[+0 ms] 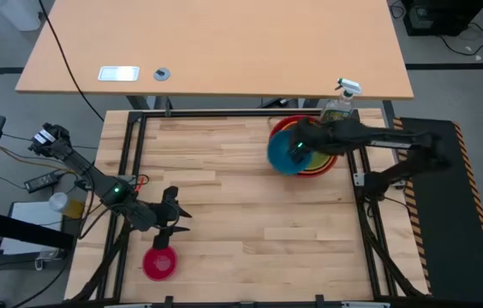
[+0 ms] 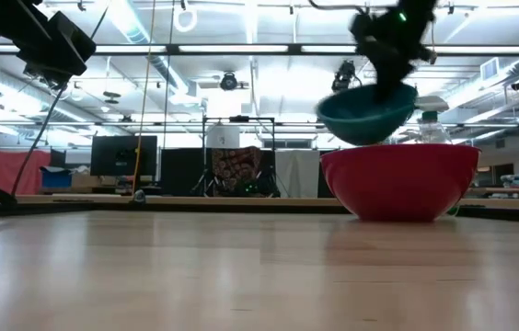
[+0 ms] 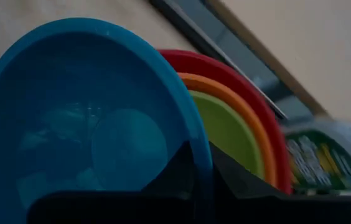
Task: Nest bowls inside each other
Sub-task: Stack the blue bowl on top of the green bowl
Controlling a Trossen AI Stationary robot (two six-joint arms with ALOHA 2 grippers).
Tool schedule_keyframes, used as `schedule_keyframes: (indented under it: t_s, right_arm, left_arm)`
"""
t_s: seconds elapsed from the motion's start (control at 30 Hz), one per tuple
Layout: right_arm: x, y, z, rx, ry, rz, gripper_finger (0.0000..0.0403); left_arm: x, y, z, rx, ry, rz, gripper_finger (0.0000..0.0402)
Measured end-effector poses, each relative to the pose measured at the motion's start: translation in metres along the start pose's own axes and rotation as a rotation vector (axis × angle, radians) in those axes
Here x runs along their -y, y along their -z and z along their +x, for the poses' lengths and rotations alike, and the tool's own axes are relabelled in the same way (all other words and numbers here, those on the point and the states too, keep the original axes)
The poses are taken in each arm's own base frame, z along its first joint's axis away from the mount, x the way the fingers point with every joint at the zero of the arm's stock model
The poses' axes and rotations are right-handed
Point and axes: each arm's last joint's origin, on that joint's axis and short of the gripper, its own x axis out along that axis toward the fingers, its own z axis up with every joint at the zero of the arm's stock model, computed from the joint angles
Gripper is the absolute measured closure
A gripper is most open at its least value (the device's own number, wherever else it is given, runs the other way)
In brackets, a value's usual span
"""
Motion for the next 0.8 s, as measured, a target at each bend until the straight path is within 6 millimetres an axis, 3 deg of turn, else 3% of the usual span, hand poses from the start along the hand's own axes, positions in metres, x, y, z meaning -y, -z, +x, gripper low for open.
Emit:
schedule_keyframes:
  t_s: [0.17,0.33,0.53,0.8]
  right_arm:
    - [0.042,0.017,0.022,0.020,-0.009,0.195,0.0377]
    - [0.067,0.035,0.051,-0.004,-0.030,0.303,0.0377]
    - [0.073,0.051,0.082,-0.087,-0.058,0.327,0.0372]
    - [0.071,0.055,0.096,-0.166,-0.067,0.284,0.0329]
  left_arm:
    - [0.000,0.000,0.000,0.001,0.000,0.000,0.0209]
    - [0.000,0.000,0.000,0.001,0.000,-0.001,0.0209]
    - [0.000,0.000,0.000,0.001,0.000,-0.001,0.0209]
    - [0.000,0.000,0.000,0.004,-0.007,-0.001,0.0209]
